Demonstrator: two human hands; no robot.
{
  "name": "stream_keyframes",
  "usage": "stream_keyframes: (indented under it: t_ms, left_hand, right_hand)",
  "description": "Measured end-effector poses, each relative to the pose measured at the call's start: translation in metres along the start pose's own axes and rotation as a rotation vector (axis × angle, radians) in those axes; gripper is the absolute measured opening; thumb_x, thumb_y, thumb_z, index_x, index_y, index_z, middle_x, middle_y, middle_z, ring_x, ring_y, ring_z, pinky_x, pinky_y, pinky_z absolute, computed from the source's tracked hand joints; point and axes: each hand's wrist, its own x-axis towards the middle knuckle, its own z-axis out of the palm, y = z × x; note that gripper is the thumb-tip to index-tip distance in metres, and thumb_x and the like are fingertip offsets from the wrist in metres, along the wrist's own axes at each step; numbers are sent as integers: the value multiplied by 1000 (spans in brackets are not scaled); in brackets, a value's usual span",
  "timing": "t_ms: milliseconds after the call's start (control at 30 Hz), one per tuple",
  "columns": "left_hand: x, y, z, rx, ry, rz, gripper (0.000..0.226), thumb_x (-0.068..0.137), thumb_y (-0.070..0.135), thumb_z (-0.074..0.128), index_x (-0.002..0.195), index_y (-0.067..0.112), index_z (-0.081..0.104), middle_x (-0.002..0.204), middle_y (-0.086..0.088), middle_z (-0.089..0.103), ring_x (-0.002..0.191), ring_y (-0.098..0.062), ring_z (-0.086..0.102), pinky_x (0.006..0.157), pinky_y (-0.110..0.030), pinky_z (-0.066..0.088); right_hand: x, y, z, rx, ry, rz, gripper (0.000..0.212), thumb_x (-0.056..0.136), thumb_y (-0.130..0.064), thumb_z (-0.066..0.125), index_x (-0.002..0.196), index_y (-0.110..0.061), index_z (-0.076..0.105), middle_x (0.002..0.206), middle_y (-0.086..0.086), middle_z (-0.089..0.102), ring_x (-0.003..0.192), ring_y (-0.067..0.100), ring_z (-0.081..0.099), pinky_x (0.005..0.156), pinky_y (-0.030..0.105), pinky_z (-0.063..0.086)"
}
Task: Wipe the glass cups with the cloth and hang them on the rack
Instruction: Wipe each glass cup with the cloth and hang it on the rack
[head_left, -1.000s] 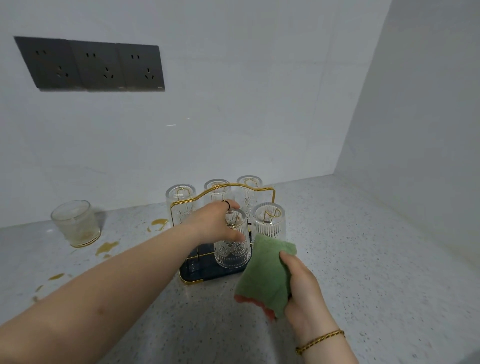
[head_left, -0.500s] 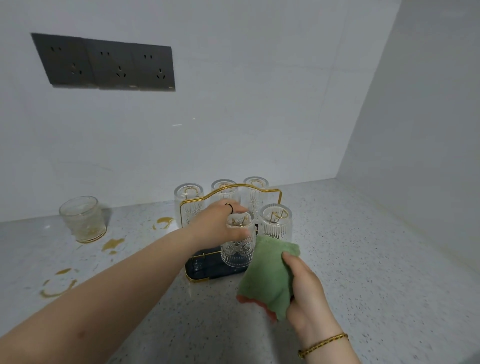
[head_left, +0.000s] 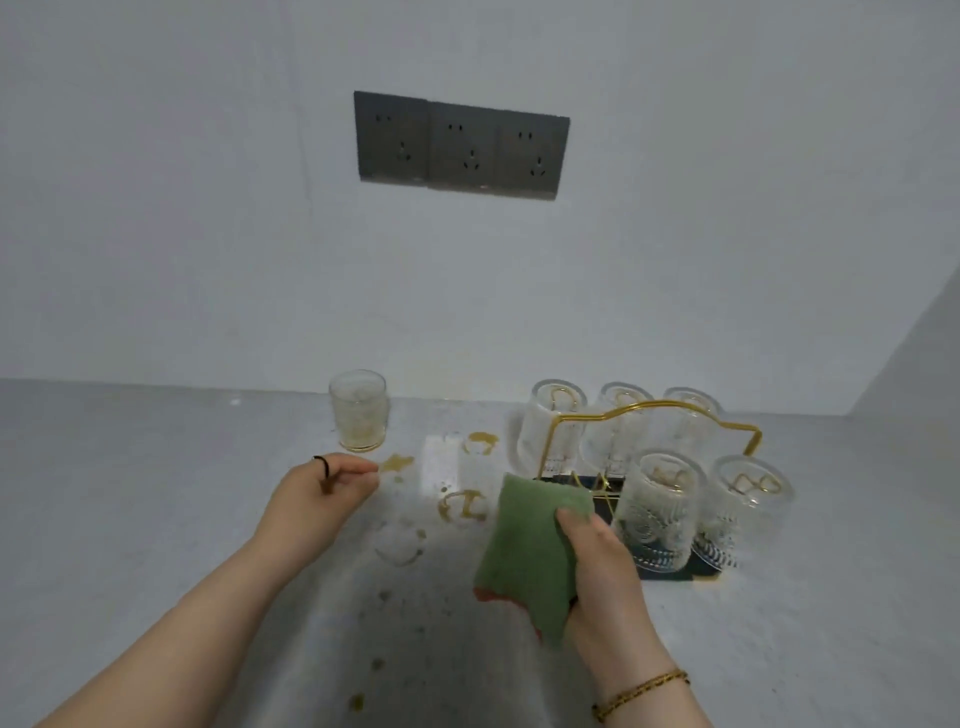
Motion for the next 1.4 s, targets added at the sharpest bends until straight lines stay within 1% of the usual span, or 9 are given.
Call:
stream_keyframes:
  t_ms: [233, 367, 433, 533, 633, 833, 1033, 1233, 1400]
  left_hand:
    - [25, -55, -53, 38, 114, -158, 12, 87, 6, 59, 95, 3, 66, 71, 1, 60, 65, -4, 51, 58, -15, 39]
    - [56, -69, -48, 89, 104, -191, 20, 89, 11, 57, 107, 4, 64, 84, -2, 63, 69, -8, 52, 61, -16, 37]
    - [77, -75, -42, 80, 82, -193, 28, 88, 12, 58, 115, 5, 60, 108, -10, 64, 84, -13, 52, 72, -18, 38]
    - [111, -80, -28, -3, 36, -226, 49, 85, 17, 63, 130, 9, 46, 129, -10, 52, 103, -16, 49, 68, -12, 41]
    - [143, -87, -16, -33, -15, -242, 71, 79, 23, 70, 139, 12, 33, 140, -7, 42, 124, -21, 43, 87, -23, 37]
    - [187, -109, 4, -94, -68, -257, 71, 71, 18, 78, 129, 21, 38, 126, 2, 47, 111, -19, 48, 88, -27, 39]
    - [208, -122, 23, -80, -1, -292, 87, 59, 28, 86, 131, 8, 42, 123, -5, 56, 116, -25, 54, 100, -36, 45]
    - [198, -124, 18, -74, 59, -268, 83, 62, 30, 84, 130, 10, 41, 127, -9, 54, 116, -27, 54, 99, -37, 45]
    - [162, -89, -1, -275, -1, -276, 59, 66, 24, 80, 113, 3, 50, 113, -8, 60, 103, -25, 59, 84, -34, 49]
  right_hand:
    - [28, 36, 67, -98, -17, 91, 16, 93, -9, 45, 91, -8, 61, 90, 19, 62, 85, 36, 58, 81, 53, 48]
    - [46, 38, 86, -108, -3, 77, 17, 92, -8, 44, 83, -9, 59, 83, 15, 62, 74, 27, 58, 61, 37, 49]
    - [60, 40, 97, -93, 23, 69, 18, 92, -7, 44, 82, -9, 58, 80, 14, 61, 70, 26, 57, 60, 36, 48]
    - [76, 43, 107, -92, 59, 64, 17, 92, -7, 44, 82, -8, 57, 79, 14, 61, 68, 25, 58, 49, 34, 51]
    - [94, 45, 110, -95, 76, 51, 17, 93, -6, 42, 85, -4, 57, 75, 12, 62, 58, 22, 63, 39, 29, 51]
    - [124, 53, 114, -44, 106, 64, 18, 92, -6, 43, 85, -7, 59, 81, 14, 64, 77, 28, 61, 81, 54, 48]
    - [137, 58, 110, -16, 99, 76, 17, 92, -9, 44, 92, -5, 61, 93, 20, 66, 94, 43, 61, 79, 71, 42]
    - [132, 54, 101, 1, 107, 113, 16, 92, -12, 44, 90, -8, 60, 100, 23, 63, 97, 46, 58, 62, 63, 49]
    - [114, 48, 101, 40, 156, 125, 11, 92, -13, 46, 91, -7, 56, 101, 22, 59, 96, 41, 58, 83, 67, 43]
